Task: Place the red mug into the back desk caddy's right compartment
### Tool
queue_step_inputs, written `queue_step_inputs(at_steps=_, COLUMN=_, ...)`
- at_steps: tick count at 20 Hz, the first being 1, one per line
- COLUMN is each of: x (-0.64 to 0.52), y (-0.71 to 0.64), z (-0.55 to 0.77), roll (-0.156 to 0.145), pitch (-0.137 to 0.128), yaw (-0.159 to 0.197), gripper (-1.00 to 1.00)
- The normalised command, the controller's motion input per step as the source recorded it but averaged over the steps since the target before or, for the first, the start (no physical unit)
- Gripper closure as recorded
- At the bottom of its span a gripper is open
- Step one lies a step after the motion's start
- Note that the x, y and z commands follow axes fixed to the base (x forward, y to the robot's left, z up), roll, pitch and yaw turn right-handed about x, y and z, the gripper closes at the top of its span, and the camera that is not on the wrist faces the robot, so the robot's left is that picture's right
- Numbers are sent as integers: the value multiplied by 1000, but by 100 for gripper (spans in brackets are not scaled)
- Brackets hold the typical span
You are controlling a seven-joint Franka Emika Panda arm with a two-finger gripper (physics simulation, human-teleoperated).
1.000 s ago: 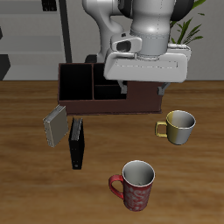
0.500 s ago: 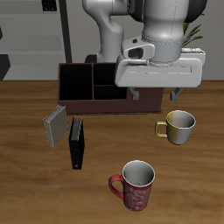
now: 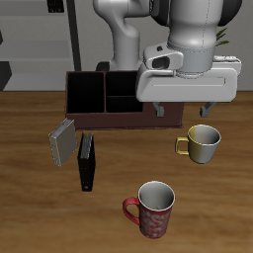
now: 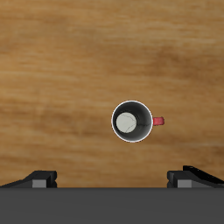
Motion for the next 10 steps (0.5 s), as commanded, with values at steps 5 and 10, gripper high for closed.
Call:
queue_step_inputs(at_steps=5, x=97, y=-140, z=-171, roll=-38, pitch=3, yaw=-16, gripper=-100)
queue_step_inputs(at_steps=10, x=113, y=-108, z=-239, roll=-2, pitch=9, yaw=9, gripper=-100)
